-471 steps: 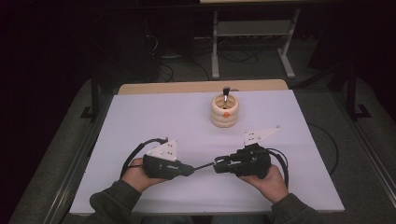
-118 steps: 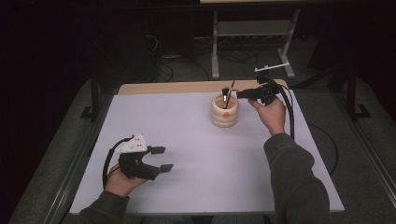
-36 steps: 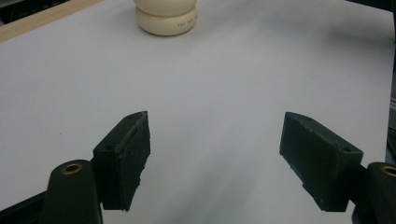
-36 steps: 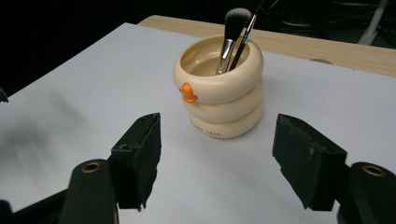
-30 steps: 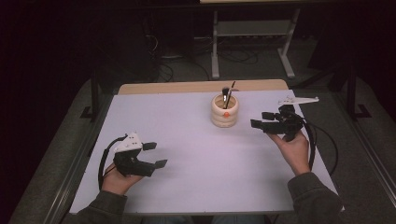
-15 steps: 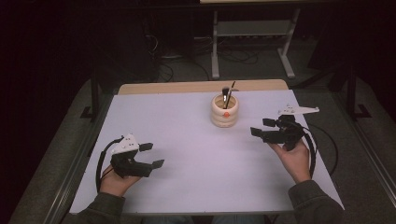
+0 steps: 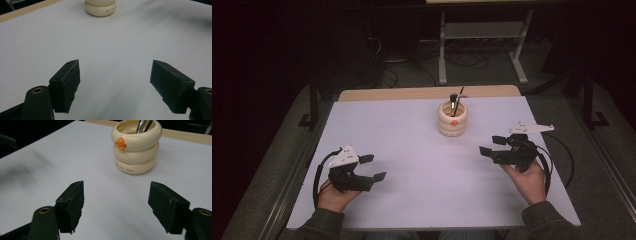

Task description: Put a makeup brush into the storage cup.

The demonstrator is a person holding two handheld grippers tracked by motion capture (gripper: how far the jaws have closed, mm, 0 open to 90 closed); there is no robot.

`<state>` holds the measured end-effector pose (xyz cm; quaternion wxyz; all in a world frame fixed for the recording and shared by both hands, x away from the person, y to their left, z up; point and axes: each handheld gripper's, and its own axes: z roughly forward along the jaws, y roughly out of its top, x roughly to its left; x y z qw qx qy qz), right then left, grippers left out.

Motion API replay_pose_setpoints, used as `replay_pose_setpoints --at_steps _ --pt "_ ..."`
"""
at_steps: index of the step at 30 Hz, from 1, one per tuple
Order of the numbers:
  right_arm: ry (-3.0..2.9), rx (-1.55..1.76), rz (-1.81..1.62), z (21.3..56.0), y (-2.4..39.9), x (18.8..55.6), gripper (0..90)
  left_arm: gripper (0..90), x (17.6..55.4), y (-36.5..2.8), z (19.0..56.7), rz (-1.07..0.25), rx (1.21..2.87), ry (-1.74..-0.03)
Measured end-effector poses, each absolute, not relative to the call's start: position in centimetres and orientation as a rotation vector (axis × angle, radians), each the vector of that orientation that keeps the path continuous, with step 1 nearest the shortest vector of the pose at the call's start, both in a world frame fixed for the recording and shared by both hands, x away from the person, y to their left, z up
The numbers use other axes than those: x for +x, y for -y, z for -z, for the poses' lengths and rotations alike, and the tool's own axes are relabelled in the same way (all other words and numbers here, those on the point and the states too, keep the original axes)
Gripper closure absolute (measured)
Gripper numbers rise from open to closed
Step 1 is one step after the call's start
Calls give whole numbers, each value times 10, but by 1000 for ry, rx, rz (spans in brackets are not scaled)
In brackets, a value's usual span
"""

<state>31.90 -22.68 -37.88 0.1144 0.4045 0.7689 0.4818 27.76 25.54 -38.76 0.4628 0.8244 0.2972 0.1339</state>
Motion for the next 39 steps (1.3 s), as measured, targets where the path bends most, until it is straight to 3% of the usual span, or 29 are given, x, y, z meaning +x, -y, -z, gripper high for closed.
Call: replay_pose_setpoints --at_steps 19,39 --pt "-2264 1207 -1400 404 223 294 272 233 275 -256 389 -342 2020 -733" --pt "-2178 1168 -1337 406 226 274 210 226 268 -256 391 -337 2011 -733"
